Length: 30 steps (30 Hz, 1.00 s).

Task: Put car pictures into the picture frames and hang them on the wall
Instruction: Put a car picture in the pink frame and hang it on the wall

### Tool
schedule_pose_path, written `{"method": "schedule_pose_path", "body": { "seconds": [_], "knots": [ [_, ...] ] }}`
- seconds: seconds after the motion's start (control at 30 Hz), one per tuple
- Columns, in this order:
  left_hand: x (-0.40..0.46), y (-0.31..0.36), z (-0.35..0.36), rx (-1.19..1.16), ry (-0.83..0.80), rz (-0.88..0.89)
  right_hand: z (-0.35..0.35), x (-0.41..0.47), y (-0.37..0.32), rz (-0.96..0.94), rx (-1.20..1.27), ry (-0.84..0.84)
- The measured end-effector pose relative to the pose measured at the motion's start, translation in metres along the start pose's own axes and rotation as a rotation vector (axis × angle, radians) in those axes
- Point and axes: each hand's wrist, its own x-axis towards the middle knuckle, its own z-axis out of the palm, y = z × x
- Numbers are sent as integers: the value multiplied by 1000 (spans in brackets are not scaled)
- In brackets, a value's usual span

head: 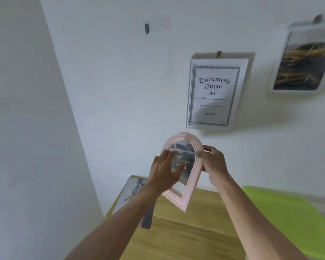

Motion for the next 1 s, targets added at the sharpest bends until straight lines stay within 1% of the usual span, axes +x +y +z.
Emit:
{"method": "schedule_pose_path", "body": {
  "seconds": [0.07,0.13,0.23,0.37,0.43,0.5,0.57,0.67,0.77,0.87,1.0],
  "knots": [
    [25,-11,-20,80,-13,-115,-4,3,-15,-60,1,-25],
    [50,-23,-40,104,-58,-237,-4,8,-30,-114,4,-46],
    [84,-35,-72,-58,-122,-367,2,18,-53,-178,34,-84],
    [119,-51,-105,-169,-103,-379,18,36,-83,-223,78,-140],
    [135,-64,-118,-320,-105,-417,30,49,-96,-255,53,-136],
    [152,-80,-130,-482,-152,-442,45,63,-110,-309,5,-102],
    [172,-97,-140,-557,-183,-453,64,74,-126,-399,-85,-69],
    [206,-120,-151,-579,-138,-460,95,90,-153,-553,-299,-60],
    [241,-139,-161,-563,-94,-430,118,114,-180,-589,-426,-80],
    [276,-153,-176,-503,-74,-343,138,137,-204,-605,-377,-59],
    [317,-156,-193,-384,2,-233,165,157,-236,-674,-290,61]
  ]
}}
